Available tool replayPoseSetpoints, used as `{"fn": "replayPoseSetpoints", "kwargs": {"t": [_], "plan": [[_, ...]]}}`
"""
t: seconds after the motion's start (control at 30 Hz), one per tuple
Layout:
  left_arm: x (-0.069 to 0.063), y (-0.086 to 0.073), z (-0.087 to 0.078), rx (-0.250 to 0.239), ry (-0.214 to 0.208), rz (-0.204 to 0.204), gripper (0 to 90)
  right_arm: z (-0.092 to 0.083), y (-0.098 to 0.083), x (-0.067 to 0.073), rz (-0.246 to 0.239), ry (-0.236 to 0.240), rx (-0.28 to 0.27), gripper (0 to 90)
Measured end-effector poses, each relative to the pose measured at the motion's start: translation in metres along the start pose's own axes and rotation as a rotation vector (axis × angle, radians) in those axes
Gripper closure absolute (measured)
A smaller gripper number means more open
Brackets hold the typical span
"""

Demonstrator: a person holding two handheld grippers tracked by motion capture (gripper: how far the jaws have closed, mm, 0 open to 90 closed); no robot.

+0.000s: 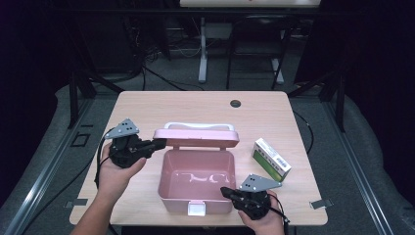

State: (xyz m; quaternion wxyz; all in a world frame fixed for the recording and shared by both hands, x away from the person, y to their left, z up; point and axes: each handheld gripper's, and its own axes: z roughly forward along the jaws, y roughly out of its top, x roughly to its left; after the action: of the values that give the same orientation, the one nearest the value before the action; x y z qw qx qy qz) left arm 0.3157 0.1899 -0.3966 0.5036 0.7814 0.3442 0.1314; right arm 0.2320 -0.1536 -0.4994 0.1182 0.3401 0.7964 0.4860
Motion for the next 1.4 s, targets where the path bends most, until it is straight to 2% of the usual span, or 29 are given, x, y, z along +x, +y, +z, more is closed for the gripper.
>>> {"fn": "replayPoseSetpoints", "kwargs": {"t": [0.33,1.4], "plan": [[0.007,0.0,0.004,-0.012,0.028,-0.008,89.4,0.0,0.0,0.0,-0.002,-0.002,-0.003,90.0],[0.02,-0.006,0.016,0.002,0.054,-0.042,88.9,0.0,-0.001,0.0,0.0,-0.003,-0.009,90.0]]}}
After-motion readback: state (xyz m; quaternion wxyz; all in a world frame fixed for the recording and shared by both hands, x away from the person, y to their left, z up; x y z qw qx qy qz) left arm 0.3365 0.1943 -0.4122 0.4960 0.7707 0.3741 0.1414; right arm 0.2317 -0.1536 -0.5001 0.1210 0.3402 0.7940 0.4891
